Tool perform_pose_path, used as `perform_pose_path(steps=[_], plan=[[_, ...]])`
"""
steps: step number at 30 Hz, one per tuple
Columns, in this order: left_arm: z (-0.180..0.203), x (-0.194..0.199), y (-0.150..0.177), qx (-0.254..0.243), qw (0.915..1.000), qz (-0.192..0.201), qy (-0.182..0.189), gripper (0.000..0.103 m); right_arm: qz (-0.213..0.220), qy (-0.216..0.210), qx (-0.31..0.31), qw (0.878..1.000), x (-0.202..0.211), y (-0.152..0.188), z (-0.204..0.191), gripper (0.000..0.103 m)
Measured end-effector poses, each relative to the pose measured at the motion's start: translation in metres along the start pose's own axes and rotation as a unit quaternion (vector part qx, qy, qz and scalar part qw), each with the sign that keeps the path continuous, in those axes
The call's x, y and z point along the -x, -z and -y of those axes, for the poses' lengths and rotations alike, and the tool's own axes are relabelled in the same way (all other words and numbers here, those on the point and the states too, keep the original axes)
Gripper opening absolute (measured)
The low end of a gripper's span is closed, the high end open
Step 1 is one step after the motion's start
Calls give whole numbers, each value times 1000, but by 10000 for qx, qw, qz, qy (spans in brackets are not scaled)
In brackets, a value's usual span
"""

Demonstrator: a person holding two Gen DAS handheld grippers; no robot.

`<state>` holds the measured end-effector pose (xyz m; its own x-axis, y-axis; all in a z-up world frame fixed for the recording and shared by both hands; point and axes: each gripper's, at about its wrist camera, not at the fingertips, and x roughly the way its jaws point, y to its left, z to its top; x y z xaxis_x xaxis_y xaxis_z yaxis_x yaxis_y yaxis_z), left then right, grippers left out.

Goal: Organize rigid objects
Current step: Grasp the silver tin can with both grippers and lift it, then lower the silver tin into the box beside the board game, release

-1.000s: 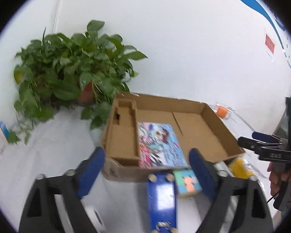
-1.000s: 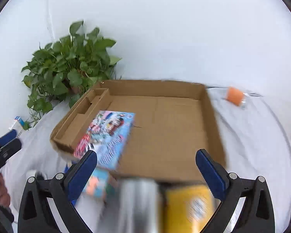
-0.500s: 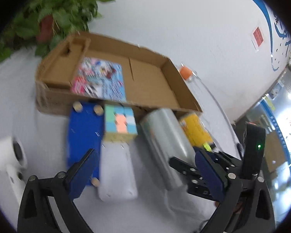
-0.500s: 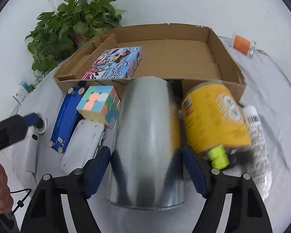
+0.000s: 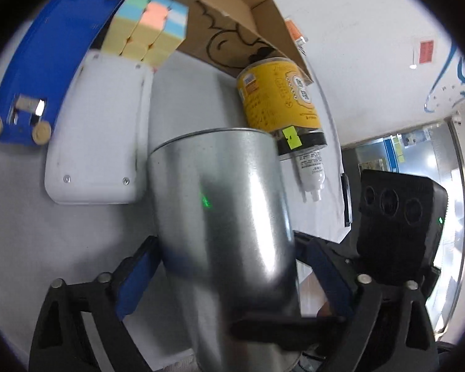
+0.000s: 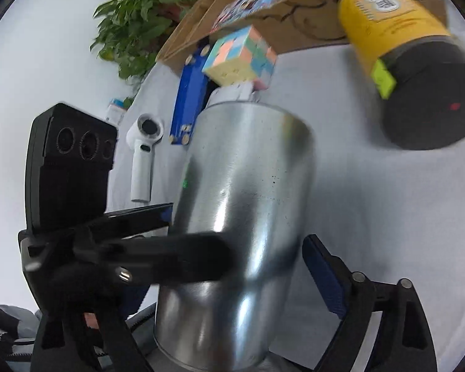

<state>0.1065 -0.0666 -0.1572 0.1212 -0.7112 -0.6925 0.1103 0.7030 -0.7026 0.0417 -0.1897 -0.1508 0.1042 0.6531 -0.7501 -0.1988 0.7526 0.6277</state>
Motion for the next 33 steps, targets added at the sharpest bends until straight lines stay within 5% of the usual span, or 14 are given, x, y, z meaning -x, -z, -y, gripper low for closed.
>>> perform_pose_path(steps=[4,9,15,20,27,33], plan=[[-3,4,0,-32,9999,133,19,86,143,356,192,9991,-8,-2,-18,89],[48,43,-7,-865,9933,745,-199,85,744,721,756,9917,42,-11,-49,87],[105,90,-67,-1560,9762,1497,-170,85,1755,766,1287,9730,105,-65,-75,87],[123,113,-122,-1704,9691,1771,-226,85,1850,784,1575,9669,125,-126,-83,87],[120,115,-210,-1679,9724,1588,-317,85,1816,703,1460,9699,132,-204,-72,87],[75,64,-264,-1184,9878,1008,-78,85,1481,745,863,9824,95,-248,-21,87]])
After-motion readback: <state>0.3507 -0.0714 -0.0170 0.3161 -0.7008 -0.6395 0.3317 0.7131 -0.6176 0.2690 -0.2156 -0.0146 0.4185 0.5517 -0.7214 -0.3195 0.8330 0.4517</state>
